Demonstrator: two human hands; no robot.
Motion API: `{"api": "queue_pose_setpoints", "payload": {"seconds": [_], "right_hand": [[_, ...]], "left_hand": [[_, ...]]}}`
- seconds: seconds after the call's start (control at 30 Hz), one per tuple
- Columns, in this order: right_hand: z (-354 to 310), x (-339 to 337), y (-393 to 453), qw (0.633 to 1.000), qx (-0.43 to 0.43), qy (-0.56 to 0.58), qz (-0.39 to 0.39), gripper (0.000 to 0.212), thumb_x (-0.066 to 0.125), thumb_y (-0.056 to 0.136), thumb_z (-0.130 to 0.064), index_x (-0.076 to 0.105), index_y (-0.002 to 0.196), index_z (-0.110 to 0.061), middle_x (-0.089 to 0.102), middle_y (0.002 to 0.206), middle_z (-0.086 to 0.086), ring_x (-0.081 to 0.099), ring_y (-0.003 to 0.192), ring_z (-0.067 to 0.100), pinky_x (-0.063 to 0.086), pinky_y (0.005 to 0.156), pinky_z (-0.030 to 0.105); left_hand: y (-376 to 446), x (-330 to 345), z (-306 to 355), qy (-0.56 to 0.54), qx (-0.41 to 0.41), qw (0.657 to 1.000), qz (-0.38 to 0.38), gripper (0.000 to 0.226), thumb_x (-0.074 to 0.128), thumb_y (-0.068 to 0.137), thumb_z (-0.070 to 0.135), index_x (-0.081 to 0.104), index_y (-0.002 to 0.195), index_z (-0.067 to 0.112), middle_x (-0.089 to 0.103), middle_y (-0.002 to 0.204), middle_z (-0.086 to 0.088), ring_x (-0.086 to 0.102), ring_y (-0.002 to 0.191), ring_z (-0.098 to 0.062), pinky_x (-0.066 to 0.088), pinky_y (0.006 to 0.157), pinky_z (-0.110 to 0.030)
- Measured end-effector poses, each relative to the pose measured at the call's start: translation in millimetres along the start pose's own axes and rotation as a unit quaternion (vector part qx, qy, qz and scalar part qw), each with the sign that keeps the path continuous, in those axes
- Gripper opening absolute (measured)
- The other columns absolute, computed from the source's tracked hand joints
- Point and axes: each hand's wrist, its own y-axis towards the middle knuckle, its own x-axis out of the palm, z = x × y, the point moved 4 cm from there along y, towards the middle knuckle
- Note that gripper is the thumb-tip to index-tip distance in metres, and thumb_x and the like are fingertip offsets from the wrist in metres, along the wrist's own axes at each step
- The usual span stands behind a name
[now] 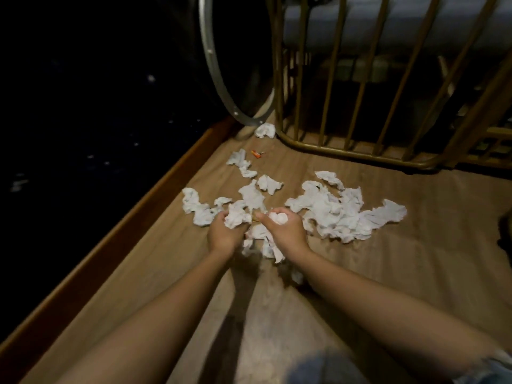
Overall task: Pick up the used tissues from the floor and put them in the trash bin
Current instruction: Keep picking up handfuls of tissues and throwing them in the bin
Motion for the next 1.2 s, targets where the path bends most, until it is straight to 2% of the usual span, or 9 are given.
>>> {"api": "queue_pose_setpoints", "payload": {"seconds": [0.13,0.3,0.47,0.53,0.67,0.8,0.97,1.13,1.2], "right_hand": [[-40.1,71.1,-19.3,0.996,-0.017,0.025,-0.085,0.029,0.076,0.079,-0.042,0.064,0.075,-0.016,0.063,0.067,-0.004,0.057,0.064,0.011,0.044,0.058,0.019],[-76.4,160.3,-60.0,0.981,-0.022,0.01,-0.193,0.039,0.069,0.083,-0.049,0.055,0.065,-0.018,0.057,0.06,-0.001,0.055,0.063,0.015,0.044,0.061,0.03],[-103.2,251.1,-113.7,0.947,0.022,0.017,-0.319,0.028,0.042,0.098,-0.04,0.058,0.09,-0.019,0.058,0.075,0.001,0.055,0.07,0.016,0.043,0.063,0.032],[-108.7,287.6,-137.1,0.935,0.06,0.029,-0.349,0.034,0.034,0.097,-0.036,0.059,0.092,-0.014,0.061,0.082,0.009,0.056,0.072,0.022,0.041,0.064,0.031],[-113.8,362.1,-194.7,0.919,0.07,-0.005,-0.388,0.04,0.039,0.087,-0.041,0.057,0.102,-0.01,0.066,0.092,0.01,0.058,0.075,0.025,0.044,0.066,0.037],[-108.8,423.1,-266.2,0.89,0.037,-0.024,-0.453,0.049,0.047,0.077,-0.043,0.052,0.102,-0.001,0.063,0.082,0.009,0.06,0.07,0.028,0.045,0.059,0.034],[-79.6,464.9,-353.3,0.836,0.088,0.006,-0.542,0.05,0.065,0.082,-0.045,0.063,0.097,0.003,0.065,0.082,0.02,0.059,0.069,0.028,0.048,0.058,0.038],[-60.8,491.8,-420.4,0.826,0.048,-0.001,-0.561,0.056,0.062,0.082,-0.059,0.059,0.113,-0.013,0.07,0.103,0.008,0.068,0.095,0.027,0.056,0.083,0.041],[-58.4,499.8,-437.8,0.814,0.018,-0.01,-0.581,0.043,0.056,0.091,-0.051,0.056,0.111,-0.012,0.066,0.101,0.006,0.065,0.095,0.024,0.054,0.081,0.038]], "left_hand": [[-3.4,-96.9,13.6,-0.043,-0.013,0.999,0.028,0.031,0.083,0.072,0.039,0.069,0.087,0.015,0.071,0.084,-0.005,0.066,0.074,-0.022,0.055,0.07,-0.035],[-23.2,-219.1,27.8,-0.17,-0.015,0.96,0.22,0.063,0.067,0.068,0.072,0.072,0.078,0.01,0.068,0.072,0.003,0.063,0.069,-0.012,0.051,0.063,-0.029],[-47.5,-302.2,8.7,-0.378,-0.044,0.858,0.345,0.025,0.057,0.092,0.026,0.066,0.075,0.009,0.068,0.077,-0.003,0.067,0.073,-0.02,0.047,0.045,-0.017],[-61.2,-333.3,-5.9,-0.354,-0.046,0.859,0.367,0.01,0.06,0.092,0.018,0.063,0.092,0.009,0.07,0.089,-0.008,0.069,0.075,-0.018,0.049,0.049,-0.017],[-103.9,-412.5,-32.9,-0.337,-0.009,0.83,0.444,0.037,0.066,0.088,0.002,0.054,0.12,0.014,0.065,0.106,-0.009,0.072,0.076,-0.014,0.059,0.065,-0.024],[-164.5,-481.0,-70.3,-0.296,0.009,0.794,0.531,0.03,0.071,0.087,0.022,0.06,0.113,0.015,0.07,0.097,-0.006,0.063,0.065,-0.007,0.054,0.057,-0.018],[-229.0,-536.1,-121.5,-0.279,-0.057,0.772,0.568,0.042,0.071,0.075,0.059,0.06,0.072,0.018,0.065,0.072,-0.005,0.063,0.064,-0.017,0.054,0.065,-0.028],[-287.6,-567.7,-181.9,-0.214,-0.16,0.764,0.588,0.019,0.056,0.082,0.028,0.048,0.071,0.015,0.05,0.069,-0.013,0.055,0.058,-0.018,0.045,0.057,-0.025],[-298.6,-571.1,-212.7,-0.174,-0.218,0.781,0.559,0.005,0.049,0.084,0.015,0.049,0.083,0.011,0.059,0.086,-0.021,0.06,0.08,-0.031,0.051,0.069,-0.032]]}}
